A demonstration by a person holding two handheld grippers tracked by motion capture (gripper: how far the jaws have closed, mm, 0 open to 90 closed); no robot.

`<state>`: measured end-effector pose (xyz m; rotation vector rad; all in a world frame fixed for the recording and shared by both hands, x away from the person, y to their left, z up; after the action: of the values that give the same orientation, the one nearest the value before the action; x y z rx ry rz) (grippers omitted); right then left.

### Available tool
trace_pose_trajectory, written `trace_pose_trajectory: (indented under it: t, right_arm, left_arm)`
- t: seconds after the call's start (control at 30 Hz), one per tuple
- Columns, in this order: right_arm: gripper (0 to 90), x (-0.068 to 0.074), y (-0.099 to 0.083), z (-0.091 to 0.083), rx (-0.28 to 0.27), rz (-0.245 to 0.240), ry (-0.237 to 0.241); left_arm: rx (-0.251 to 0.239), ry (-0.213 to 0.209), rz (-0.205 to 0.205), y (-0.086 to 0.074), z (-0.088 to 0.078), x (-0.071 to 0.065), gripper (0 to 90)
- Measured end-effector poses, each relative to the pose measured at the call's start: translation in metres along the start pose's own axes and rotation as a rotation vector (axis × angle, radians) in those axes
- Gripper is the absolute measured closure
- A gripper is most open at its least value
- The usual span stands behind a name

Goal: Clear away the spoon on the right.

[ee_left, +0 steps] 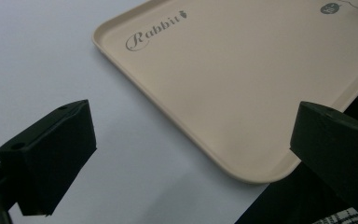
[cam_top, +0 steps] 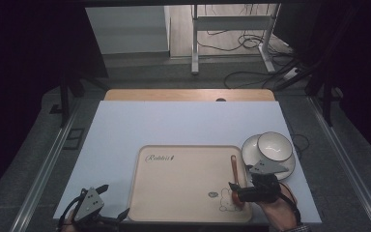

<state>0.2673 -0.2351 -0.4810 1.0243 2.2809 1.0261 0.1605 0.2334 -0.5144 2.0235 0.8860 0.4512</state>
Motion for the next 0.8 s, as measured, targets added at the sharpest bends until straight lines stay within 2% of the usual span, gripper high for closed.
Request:
trace_pose_trajectory:
  t: [0.43,0.8]
  right_arm:
    - [6.5,-0.002,-0.01,-0.017,-0.034,0.021,-0.012]
    - [3.6,-0.003,-0.02,-0.033,-0.065,0.019,-0.044]
  left_arm:
    - [0.0,0.0,0.0,0.0,0.0,0.0,0.0]
    - [-0.001,0.0,0.0,0.0,0.0,0.0,0.1]
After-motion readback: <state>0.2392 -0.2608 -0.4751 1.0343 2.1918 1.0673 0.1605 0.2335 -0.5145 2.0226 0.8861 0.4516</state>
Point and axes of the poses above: each handheld gripper's, and its own axes: z roughly forward along the jaws, y roughly out of its top, x roughly to its left, the point moved 1 cm from there along z, roughly forward along the jaws, and after that the axes turned 6 degrees about -y, right-handed, at the moved point
